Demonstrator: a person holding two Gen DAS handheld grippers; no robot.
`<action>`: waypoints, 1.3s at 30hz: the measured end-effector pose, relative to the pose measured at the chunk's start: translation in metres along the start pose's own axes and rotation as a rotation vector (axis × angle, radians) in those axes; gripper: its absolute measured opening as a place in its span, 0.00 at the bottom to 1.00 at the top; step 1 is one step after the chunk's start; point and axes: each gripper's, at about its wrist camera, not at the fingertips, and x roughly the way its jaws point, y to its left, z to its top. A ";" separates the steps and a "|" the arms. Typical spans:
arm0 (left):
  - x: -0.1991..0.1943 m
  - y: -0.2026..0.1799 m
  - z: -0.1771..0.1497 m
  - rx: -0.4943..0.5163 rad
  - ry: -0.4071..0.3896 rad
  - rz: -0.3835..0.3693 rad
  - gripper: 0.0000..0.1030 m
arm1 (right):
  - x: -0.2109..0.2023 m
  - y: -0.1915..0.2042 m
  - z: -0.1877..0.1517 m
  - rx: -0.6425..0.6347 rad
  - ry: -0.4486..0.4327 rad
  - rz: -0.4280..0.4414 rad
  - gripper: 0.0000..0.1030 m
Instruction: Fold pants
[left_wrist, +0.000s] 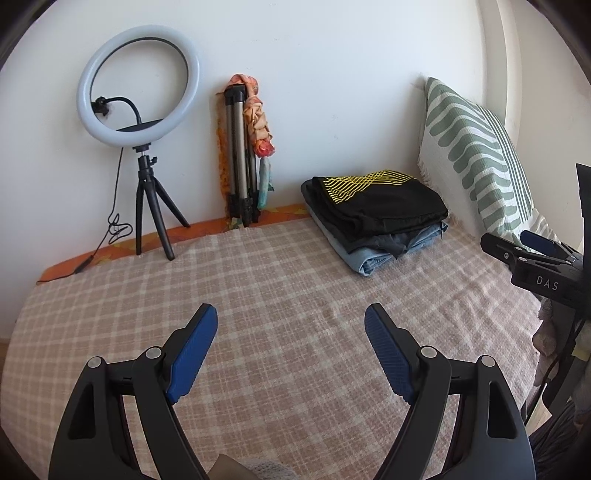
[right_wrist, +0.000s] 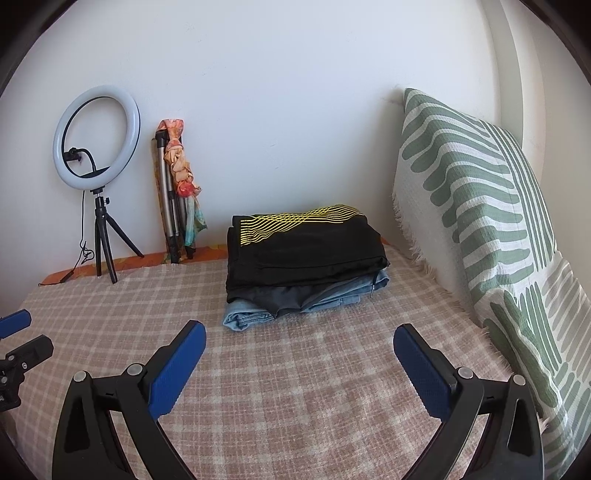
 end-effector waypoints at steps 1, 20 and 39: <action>0.001 0.000 0.000 -0.002 0.003 0.000 0.80 | 0.000 0.000 0.000 0.001 -0.003 -0.001 1.00; 0.003 0.000 0.000 -0.026 0.014 0.007 0.80 | 0.002 -0.001 0.000 0.012 0.001 0.001 1.00; 0.000 -0.003 -0.001 -0.033 0.018 0.000 0.80 | 0.005 -0.001 0.002 0.013 0.004 0.023 1.00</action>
